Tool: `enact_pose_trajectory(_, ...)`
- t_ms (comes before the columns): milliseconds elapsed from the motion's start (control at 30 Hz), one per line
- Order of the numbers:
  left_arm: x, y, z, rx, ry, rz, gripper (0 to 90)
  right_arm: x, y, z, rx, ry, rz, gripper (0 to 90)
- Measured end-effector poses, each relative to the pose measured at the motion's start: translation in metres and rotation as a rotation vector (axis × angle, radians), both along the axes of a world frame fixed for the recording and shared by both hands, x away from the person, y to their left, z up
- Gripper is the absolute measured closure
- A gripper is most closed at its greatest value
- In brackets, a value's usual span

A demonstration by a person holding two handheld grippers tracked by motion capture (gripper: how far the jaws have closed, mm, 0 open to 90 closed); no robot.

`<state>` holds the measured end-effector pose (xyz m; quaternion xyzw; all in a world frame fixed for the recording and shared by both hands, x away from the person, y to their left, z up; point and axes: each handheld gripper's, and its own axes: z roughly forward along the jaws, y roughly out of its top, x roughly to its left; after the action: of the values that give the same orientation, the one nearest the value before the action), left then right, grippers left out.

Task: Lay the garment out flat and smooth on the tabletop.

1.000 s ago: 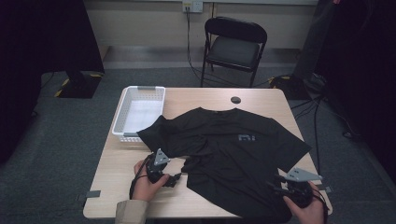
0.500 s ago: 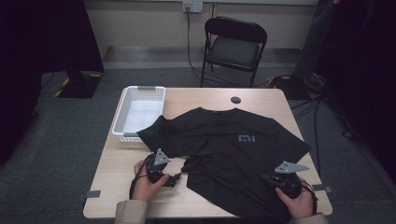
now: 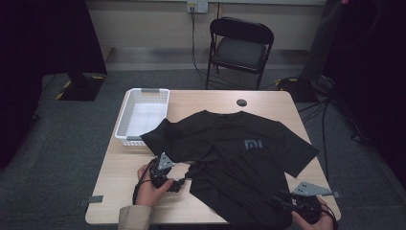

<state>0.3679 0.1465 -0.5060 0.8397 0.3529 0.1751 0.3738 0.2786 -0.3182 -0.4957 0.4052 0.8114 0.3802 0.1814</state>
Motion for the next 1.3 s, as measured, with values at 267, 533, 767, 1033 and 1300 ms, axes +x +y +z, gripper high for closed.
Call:
enact_pose_trajectory(267,0.0,0.0,0.0,0.0,0.0,0.0,10.5,0.047,0.012,0.003,-0.055,-0.033,-0.056,62.1)
enact_pose_trajectory(533,0.0,0.0,0.0,0.0,0.0,0.0,10.5,0.039,0.006,-0.005,0.0,0.03,0.018,88.6)
enact_pose_trajectory(767,0.0,0.0,0.0,0.0,0.0,0.0,10.6,0.001,-0.005,-0.005,0.018,0.064,0.066,87.2)
enact_pose_trajectory(1033,0.0,0.0,0.0,0.0,0.0,0.0,10.6,0.009,-0.006,0.011,0.01,-0.033,-0.031,61.8)
enact_pose_trajectory(1300,0.0,0.0,0.0,-0.001,0.0,0.0,10.5,0.055,-0.002,0.001,-0.073,-0.007,-0.146,68.6)
